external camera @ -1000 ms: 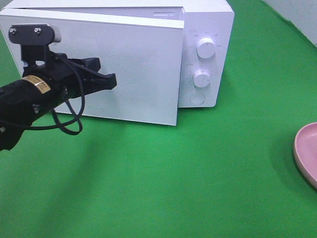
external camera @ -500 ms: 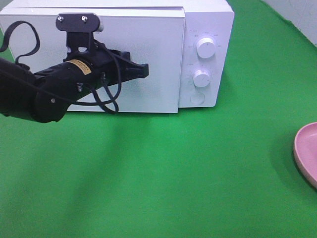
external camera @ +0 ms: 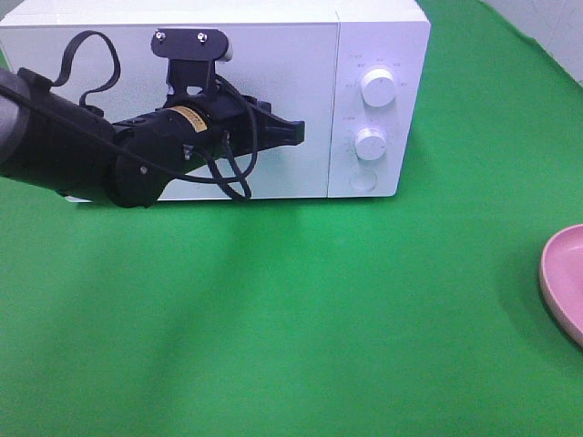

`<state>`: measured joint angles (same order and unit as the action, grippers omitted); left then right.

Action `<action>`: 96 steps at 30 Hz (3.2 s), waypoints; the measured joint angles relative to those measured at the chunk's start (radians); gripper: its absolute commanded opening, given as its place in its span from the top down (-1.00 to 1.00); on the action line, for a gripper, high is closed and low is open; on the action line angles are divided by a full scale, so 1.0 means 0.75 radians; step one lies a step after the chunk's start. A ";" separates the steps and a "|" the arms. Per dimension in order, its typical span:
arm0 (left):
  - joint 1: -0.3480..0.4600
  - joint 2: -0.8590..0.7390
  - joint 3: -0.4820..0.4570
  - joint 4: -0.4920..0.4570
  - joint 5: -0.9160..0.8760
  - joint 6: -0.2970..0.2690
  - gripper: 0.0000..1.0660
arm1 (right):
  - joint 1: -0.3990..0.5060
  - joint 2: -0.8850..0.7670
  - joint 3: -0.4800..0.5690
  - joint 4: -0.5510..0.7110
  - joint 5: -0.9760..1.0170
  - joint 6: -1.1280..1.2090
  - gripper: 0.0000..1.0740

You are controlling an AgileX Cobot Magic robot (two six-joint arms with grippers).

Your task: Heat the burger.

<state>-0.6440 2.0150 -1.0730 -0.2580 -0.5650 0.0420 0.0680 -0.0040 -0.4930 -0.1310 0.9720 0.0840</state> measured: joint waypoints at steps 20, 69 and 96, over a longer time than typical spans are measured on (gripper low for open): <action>-0.073 -0.228 0.040 -0.112 0.521 0.036 -0.16 | 0.000 0.000 0.000 0.000 0.000 0.000 -0.41; 0.704 -0.763 0.061 0.157 2.216 -0.056 -0.87 | 0.000 0.000 0.000 0.000 0.000 0.000 -0.39; 0.971 -1.564 0.623 0.192 2.247 0.000 -0.87 | 0.000 0.000 0.000 0.000 0.000 0.000 -0.39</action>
<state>0.0840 0.8420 -0.6060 -0.1140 1.1200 0.0420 0.0680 -0.0040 -0.4930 -0.1310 0.9720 0.0840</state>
